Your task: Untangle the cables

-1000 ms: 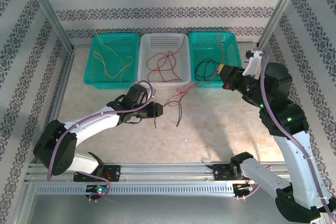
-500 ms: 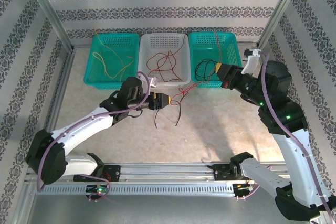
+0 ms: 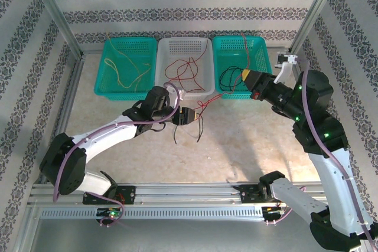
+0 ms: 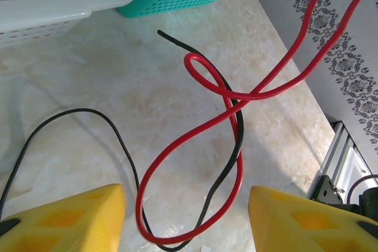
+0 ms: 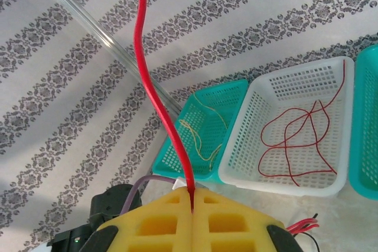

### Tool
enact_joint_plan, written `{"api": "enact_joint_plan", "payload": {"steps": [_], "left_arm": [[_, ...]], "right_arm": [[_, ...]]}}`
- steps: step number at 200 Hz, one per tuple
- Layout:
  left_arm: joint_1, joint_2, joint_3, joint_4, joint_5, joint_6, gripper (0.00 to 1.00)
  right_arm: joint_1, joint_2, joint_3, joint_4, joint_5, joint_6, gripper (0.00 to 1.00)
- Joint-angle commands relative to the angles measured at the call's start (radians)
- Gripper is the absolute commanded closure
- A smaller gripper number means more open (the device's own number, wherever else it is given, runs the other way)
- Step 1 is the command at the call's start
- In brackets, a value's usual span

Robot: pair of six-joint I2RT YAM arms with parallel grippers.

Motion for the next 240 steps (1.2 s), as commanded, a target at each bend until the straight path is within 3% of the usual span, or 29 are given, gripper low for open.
{"api": "enact_joint_plan", "payload": {"steps": [1, 69, 91, 118, 133, 161, 182, 200, 219, 240], "left_arm": [[-0.011, -0.009, -0.003, 0.050, -0.027, 0.042, 0.41], [-0.006, 0.016, 0.007, 0.060, 0.087, 0.103, 0.44], [-0.006, 0.017, -0.005, 0.109, 0.110, 0.079, 0.58], [-0.006, -0.003, -0.018, 0.129, 0.102, 0.056, 0.89], [-0.005, -0.035, -0.038, 0.131, 0.083, 0.053, 1.00], [-0.003, -0.147, -0.099, 0.136, 0.072, 0.088, 1.00], [0.014, -0.232, -0.111, 0.057, 0.154, 0.199, 1.00], [0.114, -0.305, -0.114, 0.032, 0.281, 0.173, 1.00], [0.281, -0.398, -0.190, 0.225, 0.443, -0.013, 1.00], [0.423, -0.469, -0.282, 0.414, 0.413, -0.207, 1.00]], "right_arm": [[-0.006, -0.018, -0.006, 0.064, -0.040, 0.018, 1.00], [-0.007, -0.024, -0.012, 0.128, -0.088, 0.067, 1.00], [-0.008, -0.025, -0.019, 0.139, -0.091, 0.082, 1.00], [-0.030, -0.037, -0.040, 0.132, -0.042, 0.110, 1.00], [-0.057, -0.034, -0.033, 0.054, 0.042, 0.118, 1.00], [-0.157, -0.030, -0.064, -0.131, 0.251, 0.139, 1.00], [-0.308, -0.043, -0.173, -0.169, 0.271, 0.178, 1.00], [-0.440, -0.055, -0.265, -0.157, 0.214, 0.223, 1.00], [-0.530, -0.060, -0.320, -0.138, 0.161, 0.237, 1.00], [-0.608, -0.064, -0.354, -0.120, 0.104, 0.245, 1.00]]}}
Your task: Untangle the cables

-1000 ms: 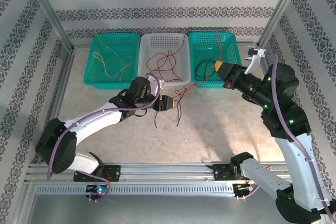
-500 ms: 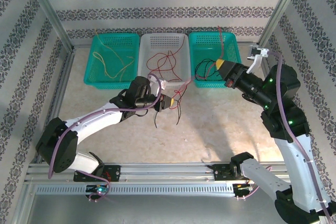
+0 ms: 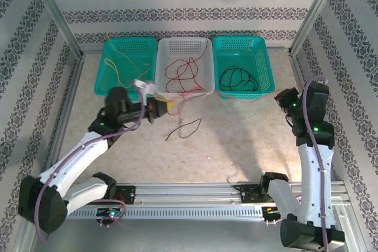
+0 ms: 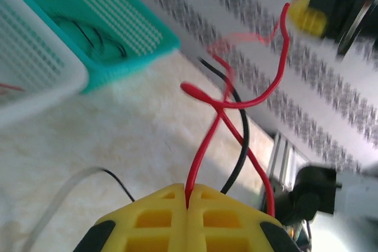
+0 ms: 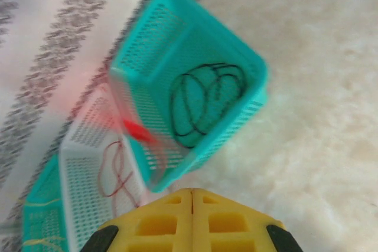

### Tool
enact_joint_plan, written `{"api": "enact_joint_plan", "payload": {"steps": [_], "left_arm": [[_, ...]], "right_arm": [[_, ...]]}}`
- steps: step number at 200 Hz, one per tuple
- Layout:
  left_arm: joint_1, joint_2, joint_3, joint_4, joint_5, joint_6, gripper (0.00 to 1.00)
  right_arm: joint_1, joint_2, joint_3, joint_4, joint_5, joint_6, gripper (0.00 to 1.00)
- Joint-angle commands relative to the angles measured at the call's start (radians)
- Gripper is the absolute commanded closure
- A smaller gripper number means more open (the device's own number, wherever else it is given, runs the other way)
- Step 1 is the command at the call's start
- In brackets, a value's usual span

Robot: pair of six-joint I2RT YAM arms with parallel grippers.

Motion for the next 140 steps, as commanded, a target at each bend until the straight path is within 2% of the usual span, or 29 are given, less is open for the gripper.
{"api": "enact_joint_plan", "payload": {"steps": [1, 22, 51, 70, 90, 106, 121, 128, 140], "left_arm": [[0.124, -0.062, -0.088, 0.243, 0.077, -0.230, 1.00], [0.171, -0.069, -0.137, 0.270, -0.015, -0.313, 1.00], [0.177, -0.052, -0.166, 0.274, -0.049, -0.331, 1.00], [0.177, -0.035, -0.150, 0.276, -0.001, -0.326, 1.00], [0.178, -0.006, -0.114, 0.289, 0.084, -0.338, 1.00], [0.176, 0.016, -0.094, 0.331, 0.134, -0.372, 1.00], [0.172, 0.033, -0.086, 0.400, 0.155, -0.424, 1.00], [0.171, 0.038, -0.084, 0.430, 0.155, -0.446, 1.00], [0.168, 0.045, -0.079, 0.466, 0.153, -0.480, 1.00]], "right_arm": [[-0.074, -0.023, -0.023, 0.024, -0.064, 0.034, 1.00], [-0.114, -0.030, -0.027, 0.027, -0.089, 0.032, 1.00], [-0.150, -0.033, -0.019, 0.015, -0.113, 0.021, 1.00], [-0.138, -0.023, -0.014, 0.060, -0.195, 0.016, 1.00], [-0.066, 0.004, -0.004, 0.142, -0.305, 0.005, 1.00], [0.071, 0.039, 0.029, 0.139, -0.288, -0.029, 0.76], [0.224, 0.062, 0.042, 0.160, -0.249, -0.057, 0.45], [0.287, 0.068, 0.044, 0.175, -0.229, -0.069, 0.40], [0.372, 0.081, 0.045, 0.212, -0.217, -0.078, 0.38]]}}
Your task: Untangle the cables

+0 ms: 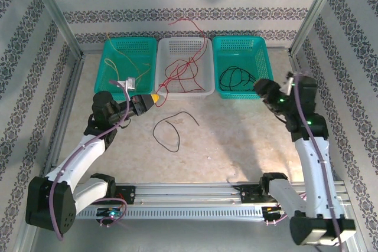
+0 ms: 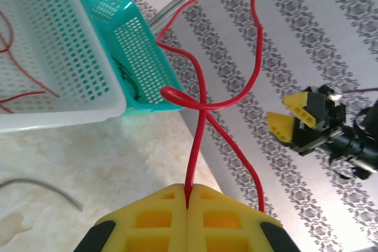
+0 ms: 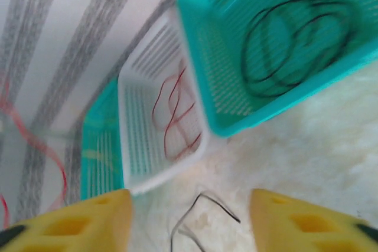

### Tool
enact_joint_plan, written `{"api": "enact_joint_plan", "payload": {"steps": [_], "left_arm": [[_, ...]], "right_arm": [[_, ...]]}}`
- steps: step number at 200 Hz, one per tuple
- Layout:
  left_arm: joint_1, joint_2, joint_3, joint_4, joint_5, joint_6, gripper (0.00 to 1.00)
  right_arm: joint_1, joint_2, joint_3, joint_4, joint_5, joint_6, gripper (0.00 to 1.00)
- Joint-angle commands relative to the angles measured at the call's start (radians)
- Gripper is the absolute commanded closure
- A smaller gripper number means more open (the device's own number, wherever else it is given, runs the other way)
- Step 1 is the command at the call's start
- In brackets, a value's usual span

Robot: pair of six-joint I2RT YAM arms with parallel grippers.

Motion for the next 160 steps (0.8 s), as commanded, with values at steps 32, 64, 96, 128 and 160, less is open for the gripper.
{"api": "enact_joint_plan", "payload": {"steps": [32, 64, 96, 128, 160], "left_arm": [[-0.012, 0.017, 0.073, 0.221, 0.077, -0.141, 1.00], [-0.022, 0.018, 0.095, 0.230, 0.046, -0.168, 1.00], [-0.027, 0.049, 0.114, 0.314, 0.029, -0.222, 1.00], [-0.029, 0.086, 0.139, 0.378, -0.002, -0.272, 1.00], [-0.030, 0.097, 0.186, 0.320, -0.084, -0.217, 1.00]], "right_arm": [[0.285, 0.062, 0.081, 0.173, -0.014, -0.055, 0.33], [0.426, 0.123, 0.150, 0.214, 0.006, -0.097, 0.27], [0.484, 0.157, 0.169, 0.241, 0.018, -0.098, 0.27], [0.495, 0.142, 0.155, 0.251, 0.024, -0.097, 0.26], [0.495, 0.134, 0.126, 0.242, 0.037, -0.096, 0.26]]}}
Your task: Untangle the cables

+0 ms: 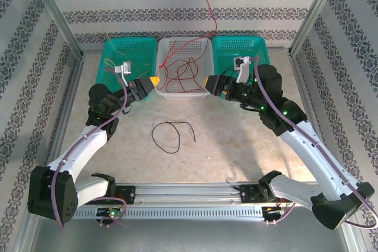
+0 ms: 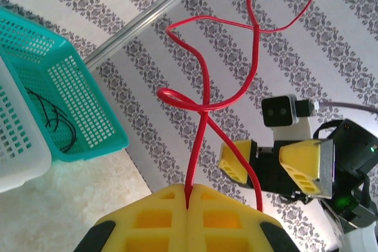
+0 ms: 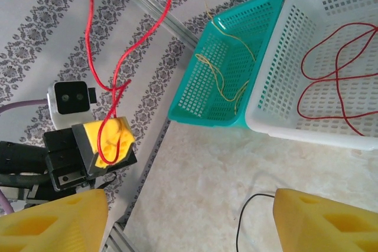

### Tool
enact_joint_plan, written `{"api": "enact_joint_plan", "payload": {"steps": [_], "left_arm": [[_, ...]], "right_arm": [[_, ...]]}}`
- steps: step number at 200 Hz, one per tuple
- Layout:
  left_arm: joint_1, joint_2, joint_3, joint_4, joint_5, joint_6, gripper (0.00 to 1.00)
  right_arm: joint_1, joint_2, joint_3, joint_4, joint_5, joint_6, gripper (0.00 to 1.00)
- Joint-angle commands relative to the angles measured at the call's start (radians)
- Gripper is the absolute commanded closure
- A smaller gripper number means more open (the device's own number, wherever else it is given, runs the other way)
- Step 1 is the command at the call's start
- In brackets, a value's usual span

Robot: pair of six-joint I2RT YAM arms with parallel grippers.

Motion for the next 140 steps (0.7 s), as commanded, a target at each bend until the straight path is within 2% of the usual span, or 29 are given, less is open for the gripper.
{"api": "enact_joint_plan", "payload": {"steps": [1, 19, 55, 84, 140], "left_arm": [[-0.015, 0.004, 0.063, 0.051, -0.065, 0.016, 1.00], [-0.016, 0.022, 0.090, -0.005, -0.109, 0.040, 1.00], [-0.036, 0.057, 0.190, -0.246, -0.236, 0.148, 1.00], [-0.063, 0.095, 0.253, -0.328, -0.324, 0.184, 1.00], [-0.127, 0.188, 0.357, -0.448, -0.448, 0.173, 1.00]], "right_arm": [[0.011, -0.018, -0.019, 0.022, 0.024, -0.016, 0.26], [0.013, -0.017, -0.031, 0.023, 0.027, -0.010, 0.26], [0.021, -0.024, -0.064, 0.017, 0.040, -0.008, 0.26], [0.022, -0.033, -0.090, 0.009, 0.060, -0.001, 0.27], [0.029, -0.038, -0.094, -0.020, 0.090, -0.003, 0.28]]}}
